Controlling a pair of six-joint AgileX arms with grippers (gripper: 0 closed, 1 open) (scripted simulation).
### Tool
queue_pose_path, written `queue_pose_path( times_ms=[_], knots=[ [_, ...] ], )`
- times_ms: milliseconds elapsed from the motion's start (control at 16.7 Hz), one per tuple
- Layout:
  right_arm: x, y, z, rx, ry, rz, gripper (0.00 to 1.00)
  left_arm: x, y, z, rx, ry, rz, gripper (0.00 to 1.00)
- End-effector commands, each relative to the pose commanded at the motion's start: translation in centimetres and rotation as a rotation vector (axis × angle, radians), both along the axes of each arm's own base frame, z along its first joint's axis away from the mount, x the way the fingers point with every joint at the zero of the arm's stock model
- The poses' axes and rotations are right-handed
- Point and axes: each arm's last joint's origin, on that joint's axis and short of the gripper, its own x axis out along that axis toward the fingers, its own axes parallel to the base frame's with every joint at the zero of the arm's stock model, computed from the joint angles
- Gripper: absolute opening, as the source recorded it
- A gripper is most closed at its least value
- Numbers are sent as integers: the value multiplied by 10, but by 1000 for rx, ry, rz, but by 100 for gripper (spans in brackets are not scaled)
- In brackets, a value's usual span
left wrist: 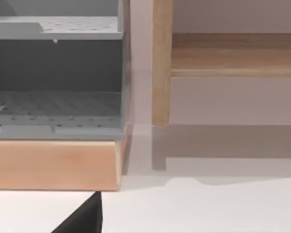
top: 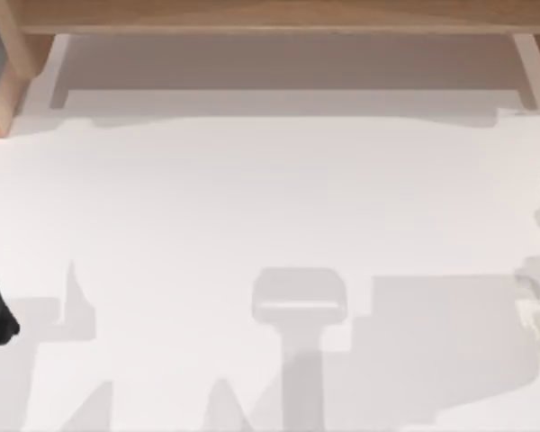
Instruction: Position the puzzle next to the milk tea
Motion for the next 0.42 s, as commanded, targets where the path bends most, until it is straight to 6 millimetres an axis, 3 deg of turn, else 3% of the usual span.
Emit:
queue_pose_path(
  times_ms=[120,420],
  knots=[
    [0,0,0,0,0,0,100,0,0,0,0,0,0,100],
    [0,0,0,0,0,0,100,0,0,0,0,0,0,100]
  ],
)
